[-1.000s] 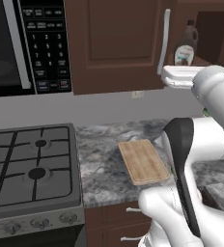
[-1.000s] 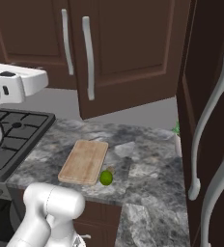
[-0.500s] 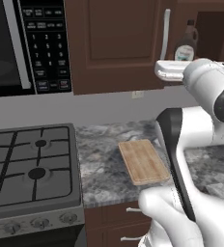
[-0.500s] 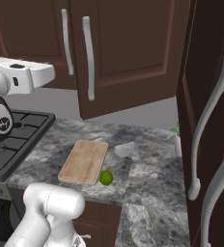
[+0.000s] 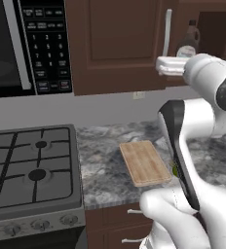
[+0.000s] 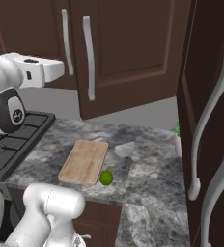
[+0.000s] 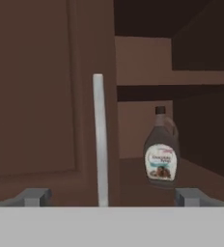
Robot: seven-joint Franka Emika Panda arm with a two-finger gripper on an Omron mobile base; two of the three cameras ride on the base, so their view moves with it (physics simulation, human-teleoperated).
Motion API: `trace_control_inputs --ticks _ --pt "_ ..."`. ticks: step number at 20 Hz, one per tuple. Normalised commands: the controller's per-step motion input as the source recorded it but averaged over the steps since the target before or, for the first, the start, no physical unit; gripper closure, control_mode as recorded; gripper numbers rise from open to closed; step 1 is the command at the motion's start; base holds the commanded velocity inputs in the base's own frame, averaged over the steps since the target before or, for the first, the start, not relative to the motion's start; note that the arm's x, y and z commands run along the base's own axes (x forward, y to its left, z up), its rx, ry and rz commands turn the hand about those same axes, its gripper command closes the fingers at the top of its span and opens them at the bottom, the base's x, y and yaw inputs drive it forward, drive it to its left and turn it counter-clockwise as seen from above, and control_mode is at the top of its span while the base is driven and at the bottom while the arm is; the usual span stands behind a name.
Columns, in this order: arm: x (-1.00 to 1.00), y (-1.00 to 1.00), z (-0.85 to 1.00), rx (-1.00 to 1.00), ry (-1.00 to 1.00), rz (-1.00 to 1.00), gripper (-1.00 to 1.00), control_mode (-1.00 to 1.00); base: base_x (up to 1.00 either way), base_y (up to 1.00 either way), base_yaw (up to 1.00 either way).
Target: Open the cabinet. Place the bowl and condiment on the counter. Then place the lime and garlic on the cutting board.
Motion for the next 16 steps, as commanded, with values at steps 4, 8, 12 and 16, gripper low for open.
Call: trace_control_inputs --ticks 4,8,12,16 --pt "0.2 -0.11 0.0 0.03 0.0 0.08 -1.0 -1.0 0.0 0.0 0.0" --pt "0.22 -0.06 0.0 0.03 0.0 0.07 -1.0 -1.0 0.0 0.0 0.0" --pt "0.26 -0.01 -0.04 0.03 0.01 0.07 -1.0 -1.0 0.0 0.0 0.0" --pt "0.17 0.0 -0.02 0.01 0.0 0.05 -1.0 -1.0 0.0 0.0 0.0"
